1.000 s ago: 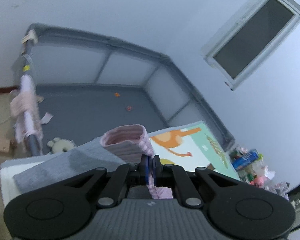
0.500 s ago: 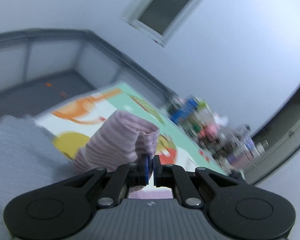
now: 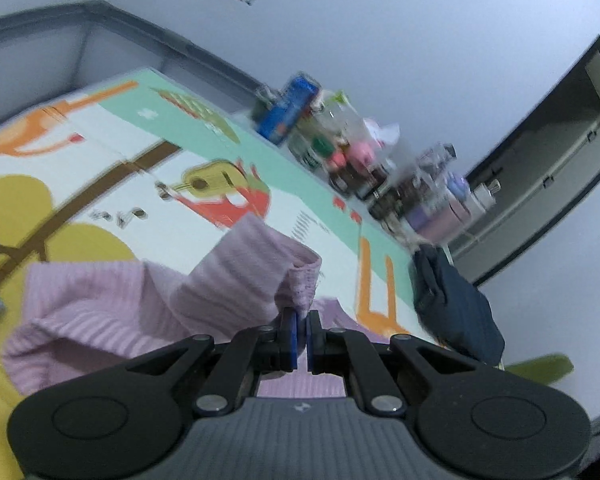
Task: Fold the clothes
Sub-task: 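Carry the held sleeve over the shirt body toward the right gripper, then grasp the sleeve cuff with the right gripper while the left gripper opens and releases it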
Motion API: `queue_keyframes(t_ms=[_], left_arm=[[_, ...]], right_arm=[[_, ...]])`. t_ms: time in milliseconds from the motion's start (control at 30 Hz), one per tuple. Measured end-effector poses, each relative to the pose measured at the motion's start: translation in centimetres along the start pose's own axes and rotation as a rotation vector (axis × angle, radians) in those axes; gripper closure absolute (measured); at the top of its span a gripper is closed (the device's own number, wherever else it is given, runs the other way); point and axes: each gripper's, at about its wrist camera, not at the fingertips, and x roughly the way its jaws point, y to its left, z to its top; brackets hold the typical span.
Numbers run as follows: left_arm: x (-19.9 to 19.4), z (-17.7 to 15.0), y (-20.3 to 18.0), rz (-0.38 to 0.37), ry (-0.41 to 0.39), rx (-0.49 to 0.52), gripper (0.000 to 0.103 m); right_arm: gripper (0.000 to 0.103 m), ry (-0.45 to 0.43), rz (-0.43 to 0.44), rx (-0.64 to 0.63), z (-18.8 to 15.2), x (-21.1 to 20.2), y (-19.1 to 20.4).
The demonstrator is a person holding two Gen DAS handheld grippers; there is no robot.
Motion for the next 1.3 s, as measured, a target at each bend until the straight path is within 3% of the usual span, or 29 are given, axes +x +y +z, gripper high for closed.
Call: queue_keyframes(t_ms=[267,433,500,600,667,700,900,967,1200,1233,1300], left_arm=[[3.0,-1.7,-1.5,-0.016,0.1,0.108,0.098],[4.9,-2.8,-2.4,-0.025,0.163,0.176,0.098],[5.4,-3.1,-2.7,-0.034,0.186,0.205,0.097],[5.9,-3.2,-3.2,-0.057,0.217,0.253,0.097],[6.0,-3.2,-3.4,-0.062,0.223,0.272,0.097],[6.0,-3.3,-3.6,-0.061,0.223,0.283,0.096],[5.9,-3.5,-3.8,-0.063,0.225,0.303,0.093],[5.9,-3.5,-3.7,-0.064,0.226,0.299,0.09],[5.3,-3.8,-3.1,-0.056,0.206,0.282,0.088],[5.1,-3.9,-3.0,-0.053,0.204,0.281,0.088],[4.7,-4.0,-2.9,-0.048,0.197,0.276,0.086]], right_arm=[[0.004,0.104,0.087,-0.047,1.4,1.5,1.5],[0.004,0.195,0.172,-0.005,2.6,3.2,2.1],[0.009,0.241,0.193,-0.021,3.2,3.9,2.4],[0.026,0.302,0.145,-0.126,3.6,5.0,3.6],[0.053,0.326,0.082,-0.188,3.7,5.7,4.1],[0.057,0.33,0.05,-0.2,3.6,6.0,4.2],[0.068,0.3,0.067,-0.175,3.7,6.6,4.1],[0.078,0.3,0.062,-0.171,3.7,7.0,4.0],[0.08,0.27,0.073,-0.09,3.8,7.5,2.9],[0.086,0.263,0.074,-0.077,3.8,7.5,2.7],[0.087,0.249,0.07,-0.055,3.9,7.4,2.2]])
